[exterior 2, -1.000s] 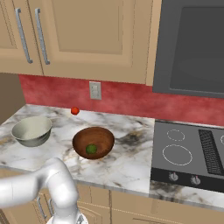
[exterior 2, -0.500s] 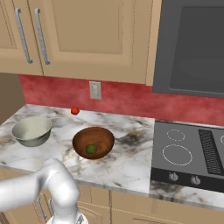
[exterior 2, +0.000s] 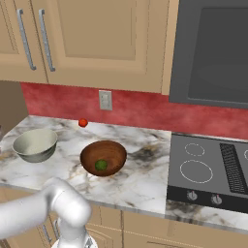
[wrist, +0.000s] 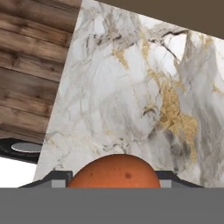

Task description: Pick both bowls and place them on the counter. Then place the lime in one bowl and place the egg in the other bowl.

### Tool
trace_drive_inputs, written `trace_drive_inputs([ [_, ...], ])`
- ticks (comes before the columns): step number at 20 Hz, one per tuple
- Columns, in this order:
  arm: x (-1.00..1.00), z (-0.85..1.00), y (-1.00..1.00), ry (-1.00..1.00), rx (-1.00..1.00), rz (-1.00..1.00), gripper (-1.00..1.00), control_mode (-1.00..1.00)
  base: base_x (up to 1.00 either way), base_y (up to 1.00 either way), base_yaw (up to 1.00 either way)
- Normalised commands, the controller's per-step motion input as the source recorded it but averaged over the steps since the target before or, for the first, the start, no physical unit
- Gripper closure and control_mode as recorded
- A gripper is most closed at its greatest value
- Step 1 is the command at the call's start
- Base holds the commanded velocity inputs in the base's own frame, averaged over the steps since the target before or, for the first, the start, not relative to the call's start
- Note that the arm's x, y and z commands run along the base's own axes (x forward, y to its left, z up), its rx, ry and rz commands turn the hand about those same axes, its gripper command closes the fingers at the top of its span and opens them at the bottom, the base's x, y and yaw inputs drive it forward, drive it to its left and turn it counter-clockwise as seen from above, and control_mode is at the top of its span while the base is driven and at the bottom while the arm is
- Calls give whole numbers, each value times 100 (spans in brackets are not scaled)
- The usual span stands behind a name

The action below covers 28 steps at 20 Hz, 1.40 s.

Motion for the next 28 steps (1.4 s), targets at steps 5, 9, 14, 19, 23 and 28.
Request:
trace_drive_inputs([
  [5,0,49,-53,-8,2,-1,100,-100,0,0,0],
  [9,0,55,-41,-9,2,-4,100,-100,0,0,0],
  [14,0,39,-42,-10,1,-10,100,-100,0,0,0],
  [19,-1,12,-46,-13,2,-19,100,-100,0,0,0],
  [23,-2,0,-50,-11,9,-27,100,-100,0,0,0],
  [28,2,2,-33,-5,12,-25,100,-100,0,0,0],
])
